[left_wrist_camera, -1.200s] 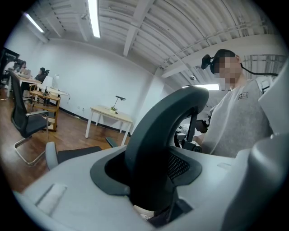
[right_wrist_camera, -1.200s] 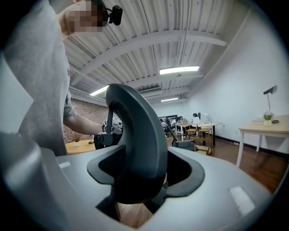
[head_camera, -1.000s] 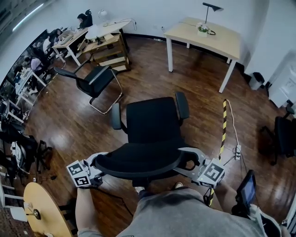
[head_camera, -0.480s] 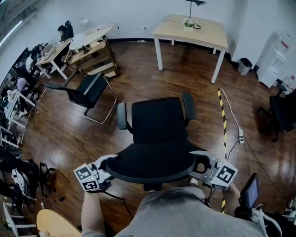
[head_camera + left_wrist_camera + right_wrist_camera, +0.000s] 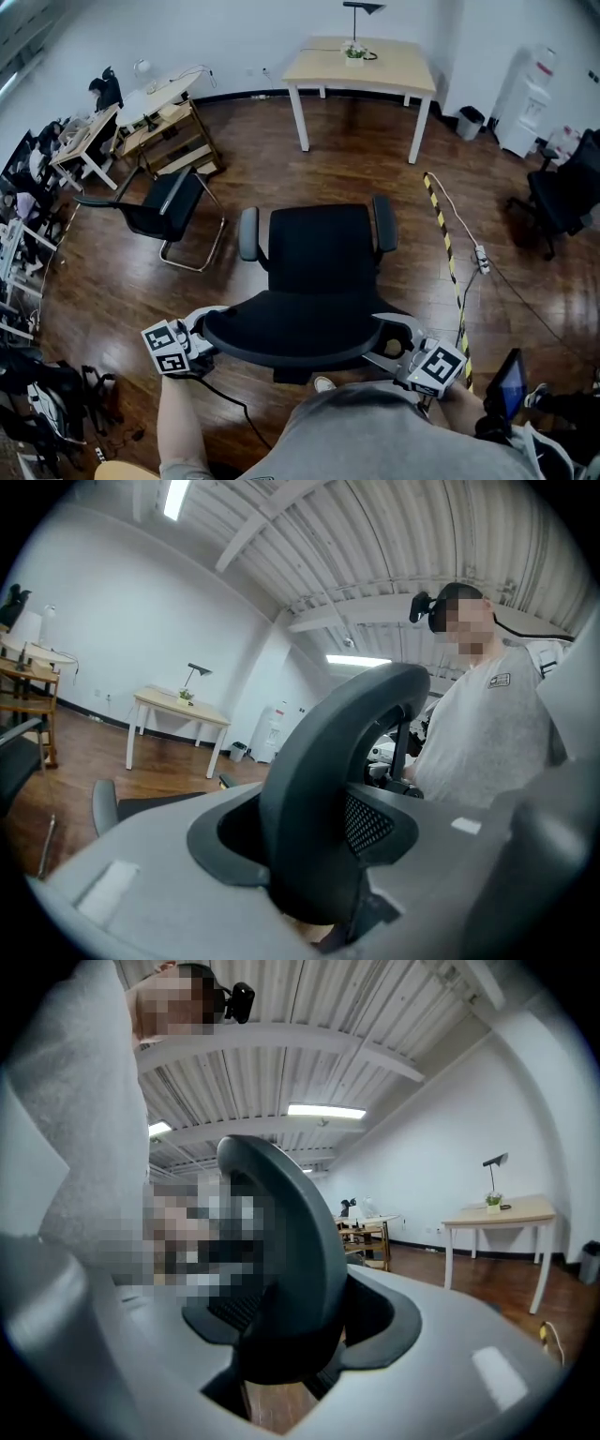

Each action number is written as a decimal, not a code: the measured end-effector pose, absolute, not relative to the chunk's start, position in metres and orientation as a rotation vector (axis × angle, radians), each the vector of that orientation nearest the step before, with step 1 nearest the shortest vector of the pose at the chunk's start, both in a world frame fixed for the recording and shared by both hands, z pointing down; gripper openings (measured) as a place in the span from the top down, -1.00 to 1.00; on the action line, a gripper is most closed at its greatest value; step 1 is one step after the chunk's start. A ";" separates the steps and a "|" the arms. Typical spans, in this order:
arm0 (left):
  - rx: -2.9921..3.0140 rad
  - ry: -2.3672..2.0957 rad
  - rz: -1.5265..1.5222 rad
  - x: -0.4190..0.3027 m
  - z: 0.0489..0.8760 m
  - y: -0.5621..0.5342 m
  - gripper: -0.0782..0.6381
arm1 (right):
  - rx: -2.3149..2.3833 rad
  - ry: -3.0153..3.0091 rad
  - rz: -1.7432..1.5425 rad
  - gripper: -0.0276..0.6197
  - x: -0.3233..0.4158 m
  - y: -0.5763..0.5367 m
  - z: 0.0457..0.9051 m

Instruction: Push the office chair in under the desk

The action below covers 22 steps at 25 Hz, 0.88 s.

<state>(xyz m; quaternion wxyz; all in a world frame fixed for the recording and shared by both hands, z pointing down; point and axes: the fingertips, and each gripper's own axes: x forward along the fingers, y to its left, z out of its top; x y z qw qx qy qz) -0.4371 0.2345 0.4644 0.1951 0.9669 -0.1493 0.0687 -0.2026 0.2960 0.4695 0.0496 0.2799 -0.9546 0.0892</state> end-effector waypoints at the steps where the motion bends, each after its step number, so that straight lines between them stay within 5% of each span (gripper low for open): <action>1: 2.712 -0.407 0.196 -0.442 0.464 0.231 0.19 | 0.879 -2.903 0.278 0.12 -0.209 0.296 0.469; 22: 2.748 -0.343 0.205 -0.474 0.462 0.199 0.16 | 1.053 -2.858 0.306 0.13 -0.251 0.295 0.469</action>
